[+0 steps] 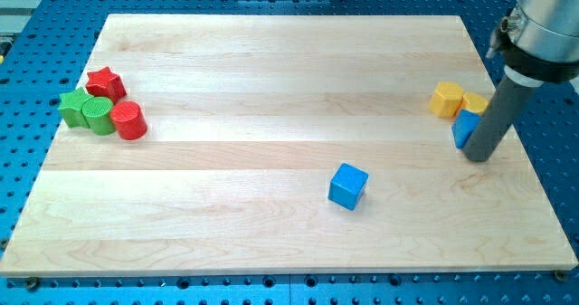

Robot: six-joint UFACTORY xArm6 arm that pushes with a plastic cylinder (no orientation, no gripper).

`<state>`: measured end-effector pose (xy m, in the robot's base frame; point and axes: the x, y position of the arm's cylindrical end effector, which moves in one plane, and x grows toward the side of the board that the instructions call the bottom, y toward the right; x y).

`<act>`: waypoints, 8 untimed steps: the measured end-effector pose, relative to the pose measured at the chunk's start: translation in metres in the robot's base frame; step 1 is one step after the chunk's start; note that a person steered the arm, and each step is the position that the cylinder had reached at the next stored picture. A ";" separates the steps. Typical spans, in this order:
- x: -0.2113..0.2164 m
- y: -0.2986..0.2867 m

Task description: Place the blue cube bottom left to the blue triangle

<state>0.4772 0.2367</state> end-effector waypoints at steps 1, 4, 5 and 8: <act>-0.020 -0.003; 0.059 -0.134; 0.053 -0.130; -0.009 -0.135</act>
<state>0.4679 0.1020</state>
